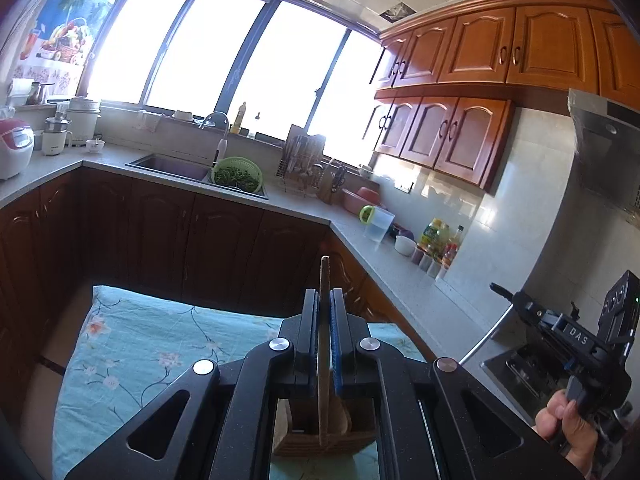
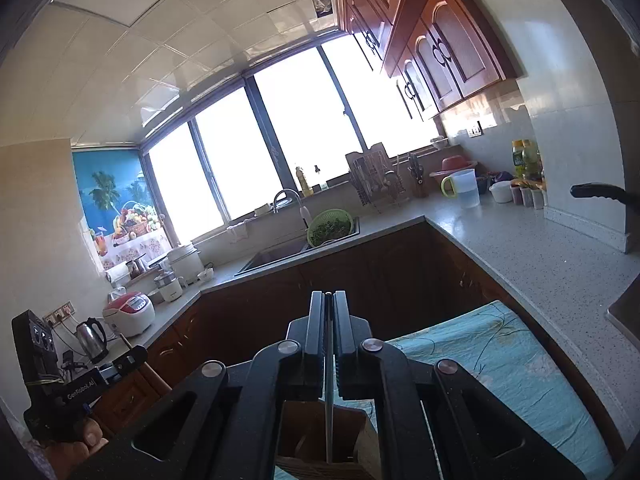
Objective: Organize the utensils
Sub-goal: 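Lift both chopsticks and carry them over the wooden utensil holder, then open both tools to drop the chopsticks into the holder, then move both open tools back down to the utensils on the table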
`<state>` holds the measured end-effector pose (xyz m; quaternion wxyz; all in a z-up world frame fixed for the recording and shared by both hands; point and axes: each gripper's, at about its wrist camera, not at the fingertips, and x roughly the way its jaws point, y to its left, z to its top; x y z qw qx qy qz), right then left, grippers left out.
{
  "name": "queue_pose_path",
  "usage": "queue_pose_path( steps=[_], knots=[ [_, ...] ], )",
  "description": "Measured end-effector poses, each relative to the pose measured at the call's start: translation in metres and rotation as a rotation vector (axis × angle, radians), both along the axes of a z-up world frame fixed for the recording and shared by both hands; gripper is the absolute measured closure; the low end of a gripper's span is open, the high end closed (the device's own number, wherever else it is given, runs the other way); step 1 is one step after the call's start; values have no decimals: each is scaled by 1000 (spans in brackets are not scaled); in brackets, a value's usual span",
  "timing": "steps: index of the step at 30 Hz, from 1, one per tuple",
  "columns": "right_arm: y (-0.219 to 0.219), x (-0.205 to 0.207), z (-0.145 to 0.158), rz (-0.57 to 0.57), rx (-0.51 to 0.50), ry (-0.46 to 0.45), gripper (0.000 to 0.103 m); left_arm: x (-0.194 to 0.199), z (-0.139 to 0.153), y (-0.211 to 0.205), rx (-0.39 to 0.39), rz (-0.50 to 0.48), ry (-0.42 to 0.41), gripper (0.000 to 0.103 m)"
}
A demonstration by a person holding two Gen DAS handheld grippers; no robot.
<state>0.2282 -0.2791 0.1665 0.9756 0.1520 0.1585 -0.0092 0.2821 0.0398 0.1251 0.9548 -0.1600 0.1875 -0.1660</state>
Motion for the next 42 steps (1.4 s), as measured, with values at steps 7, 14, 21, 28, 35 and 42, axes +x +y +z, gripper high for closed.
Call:
queue_pose_path(
  steps=[7, 14, 21, 28, 35, 42],
  knots=[
    [-4, 33, -60, -34, 15, 49, 99, 45, -60, -16, -44, 68, 36, 99],
    [0, 34, -107, -49, 18, 76, 99, 65, -103, -50, -8, 73, 86, 99],
    [-7, 38, -112, -53, 30, 108, 99, 85, -101, -67, 24, 65, 103, 98],
    [-5, 44, -110, -45, 27, 130, 93, 87, -93, -61, 45, 60, 109, 95],
    [-8, 26, -98, -24, 67, 80, 25, 66, -78, -45, 31, 100, 117, 44],
    [-14, -20, -81, -11, 108, 40, 0, 4, -80, -28, 15, 117, 126, 23]
  ],
)
